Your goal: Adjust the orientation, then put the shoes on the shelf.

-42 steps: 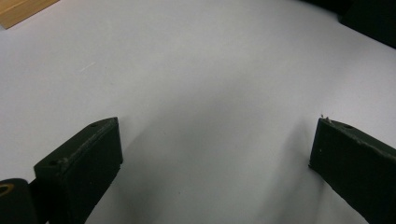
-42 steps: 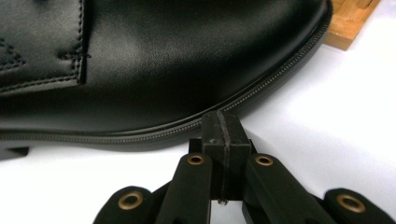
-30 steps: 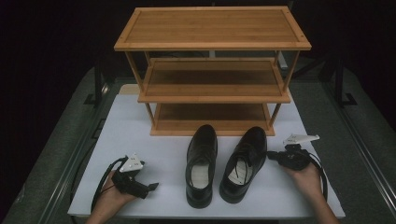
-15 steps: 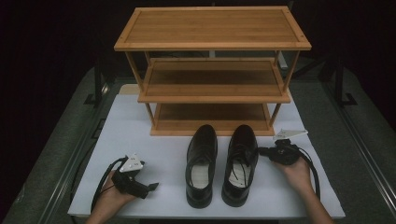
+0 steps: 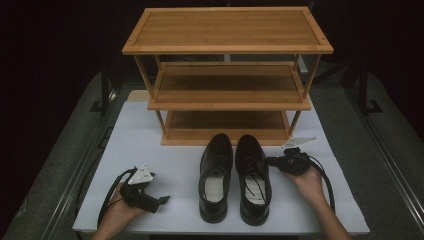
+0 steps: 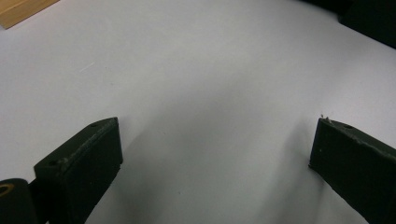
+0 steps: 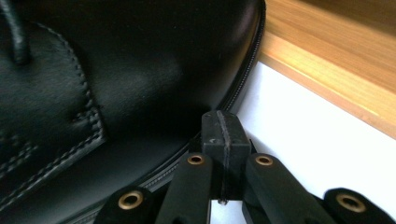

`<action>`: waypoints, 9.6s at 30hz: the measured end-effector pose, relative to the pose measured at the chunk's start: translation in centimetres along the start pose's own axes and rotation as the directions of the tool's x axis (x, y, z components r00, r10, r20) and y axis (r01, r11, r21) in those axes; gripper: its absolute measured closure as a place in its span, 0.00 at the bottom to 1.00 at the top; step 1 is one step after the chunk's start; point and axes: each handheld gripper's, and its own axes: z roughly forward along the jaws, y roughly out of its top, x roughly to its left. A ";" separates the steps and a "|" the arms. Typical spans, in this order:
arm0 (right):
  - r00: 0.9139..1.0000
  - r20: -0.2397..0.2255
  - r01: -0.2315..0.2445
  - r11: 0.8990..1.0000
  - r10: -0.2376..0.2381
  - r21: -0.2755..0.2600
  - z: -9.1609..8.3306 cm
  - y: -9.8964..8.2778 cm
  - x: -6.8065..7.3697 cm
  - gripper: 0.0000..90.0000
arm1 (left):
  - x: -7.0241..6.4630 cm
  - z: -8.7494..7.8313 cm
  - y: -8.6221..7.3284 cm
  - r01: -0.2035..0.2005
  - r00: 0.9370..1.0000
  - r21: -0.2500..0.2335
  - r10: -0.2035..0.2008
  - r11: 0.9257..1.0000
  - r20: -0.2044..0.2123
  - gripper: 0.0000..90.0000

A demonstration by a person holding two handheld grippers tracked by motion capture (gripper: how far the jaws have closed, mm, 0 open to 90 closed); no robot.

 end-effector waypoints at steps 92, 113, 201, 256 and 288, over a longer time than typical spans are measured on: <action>0.994 -0.096 0.031 0.982 -0.049 -0.184 -8.0 1.3 6.3 0.66 | -1.6 -1.6 11.0 -0.051 0.975 -0.212 0.095 0.976 0.201 0.36; 0.987 -0.143 0.055 0.985 -0.079 -0.165 -5.1 3.4 8.5 0.65 | -3.1 2.1 14.4 -0.076 0.945 -0.219 0.140 0.973 0.296 0.46; 0.988 -0.064 0.129 0.983 -0.138 -0.132 -5.3 2.9 9.3 0.96 | -4.0 1.5 13.9 -0.114 0.958 -0.221 0.166 0.969 0.234 0.98; 0.997 0.062 0.050 0.968 -0.036 -0.244 1.7 9.6 1.8 0.98 | 2.9 6.4 16.8 0.029 1.000 -0.349 -0.024 0.937 0.017 0.98; 1.000 -0.013 -0.008 0.993 0.006 -0.119 -1.2 0.8 3.6 0.29 | 0.8 5.2 9.7 -0.005 0.994 -0.150 0.021 0.989 0.108 0.13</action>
